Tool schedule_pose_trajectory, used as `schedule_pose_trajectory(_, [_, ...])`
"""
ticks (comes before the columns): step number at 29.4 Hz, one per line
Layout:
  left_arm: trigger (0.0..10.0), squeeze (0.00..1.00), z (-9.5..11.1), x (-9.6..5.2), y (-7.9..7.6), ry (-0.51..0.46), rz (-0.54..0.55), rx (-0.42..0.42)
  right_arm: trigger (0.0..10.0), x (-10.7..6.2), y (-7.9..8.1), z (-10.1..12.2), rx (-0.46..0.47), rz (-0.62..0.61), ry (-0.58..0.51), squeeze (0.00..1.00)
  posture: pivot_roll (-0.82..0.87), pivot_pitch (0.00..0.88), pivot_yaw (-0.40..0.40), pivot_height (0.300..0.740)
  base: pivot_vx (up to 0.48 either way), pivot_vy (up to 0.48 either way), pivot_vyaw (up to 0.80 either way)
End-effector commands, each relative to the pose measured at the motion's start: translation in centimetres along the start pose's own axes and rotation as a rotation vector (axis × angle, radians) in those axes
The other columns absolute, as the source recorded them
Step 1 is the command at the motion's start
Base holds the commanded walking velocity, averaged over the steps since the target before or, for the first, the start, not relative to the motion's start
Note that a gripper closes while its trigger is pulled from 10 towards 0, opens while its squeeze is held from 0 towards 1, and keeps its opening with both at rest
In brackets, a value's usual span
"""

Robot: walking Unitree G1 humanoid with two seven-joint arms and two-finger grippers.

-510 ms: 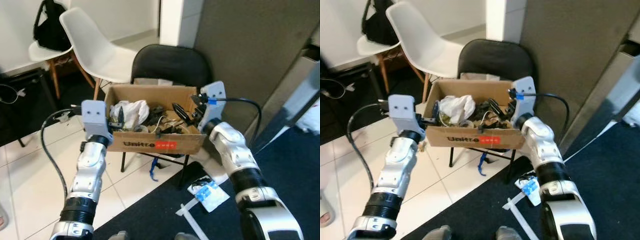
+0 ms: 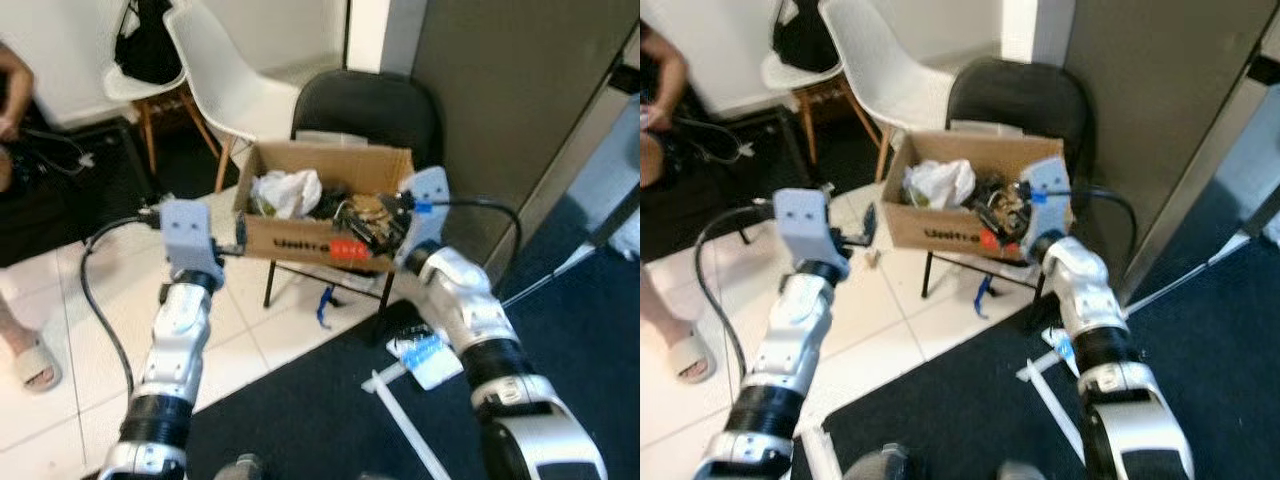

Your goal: Picking trash to rubbish bin

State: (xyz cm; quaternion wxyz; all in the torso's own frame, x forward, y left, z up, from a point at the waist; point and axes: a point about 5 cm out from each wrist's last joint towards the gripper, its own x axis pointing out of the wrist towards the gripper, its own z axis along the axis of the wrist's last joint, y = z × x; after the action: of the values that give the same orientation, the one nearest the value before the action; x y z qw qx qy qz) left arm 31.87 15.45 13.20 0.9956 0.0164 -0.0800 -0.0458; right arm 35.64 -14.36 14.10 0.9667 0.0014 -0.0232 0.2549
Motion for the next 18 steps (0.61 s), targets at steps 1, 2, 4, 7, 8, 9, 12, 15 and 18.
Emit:
schedule_pose_trajectory(1, [10.0, 0.0, -0.54, -0.42, 0.39, 0.018, 0.017, -0.015, 10.0, 0.46, 0.88, -0.07, -0.003, 0.035, 0.003, 0.0, -0.03, 0.0, -0.022, 0.74, 0.0, 0.0, 0.79])
schedule_pose_trajectory(2, [10.0, 0.0, -0.54, -0.42, 0.39, 0.018, 0.017, -0.015, 10.0, 0.46, 0.88, -0.07, -0.003, 0.035, 0.003, 0.0, -0.03, 0.0, -0.022, 0.74, 0.0, 0.0, 0.79])
schedule_pose_trajectory(4, [10.0, 0.0, -0.53, -0.42, 0.39, 0.017, 0.014, -0.018, 10.0, 0.46, 0.9, -0.05, -0.005, 0.039, 0.002, 0.0, -0.03, 0.0, -0.022, 0.74, 0.0, 0.0, 0.79])
schedule_pose_trajectory(7, [10.0, 0.0, -0.53, -0.41, 0.4, 0.016, 0.008, -0.022, 10.0, 0.46, 0.94, -0.03, -0.008, 0.044, 0.001, 0.0, -0.03, 0.0, -0.022, 0.74, 0.0, 0.0, 0.79])
schedule_pose_trajectory(8, [10.0, 0.0, -0.52, -0.41, 0.41, 0.015, 0.007, -0.023, 10.0, 0.46, 0.94, -0.04, -0.008, 0.046, 0.001, 0.0, -0.03, 0.0, -0.022, 0.74, 0.0, 0.0, 0.79])
schedule_pose_trajectory(9, [10.0, 0.0, -0.51, -0.41, 0.4, 0.014, 0.004, -0.024, 10.0, 0.45, 0.97, -0.03, -0.01, 0.049, 0.001, 0.0, -0.03, 0.0, -0.022, 0.74, 0.0, 0.0, 0.79])
schedule_pose_trajectory(12, [10.0, 0.0, -0.51, -0.38, 0.4, 0.013, 0.0, -0.026, 10.0, 0.45, 1.0, -0.01, -0.012, 0.052, 0.001, 0.0, -0.03, 0.0, -0.022, 0.74, 0.0, 0.0, 0.79])
schedule_pose_trajectory(15, [10.0, 0.0, -0.51, -0.38, 0.39, 0.013, -0.002, -0.028, 10.0, 0.45, 1.0, -0.02, -0.013, 0.053, 0.002, 0.0, -0.03, 0.0, -0.022, 0.74, 0.0, 0.0, 0.79])
schedule_pose_trajectory(18, [10.0, 0.0, -0.57, -0.35, 0.38, 0.014, -0.005, -0.034, 10.0, 0.44, 0.99, -0.07, -0.013, 0.054, 0.003, 0.0, -0.04, 0.0, -0.023, 0.74, 0.0, 0.0, 0.79])
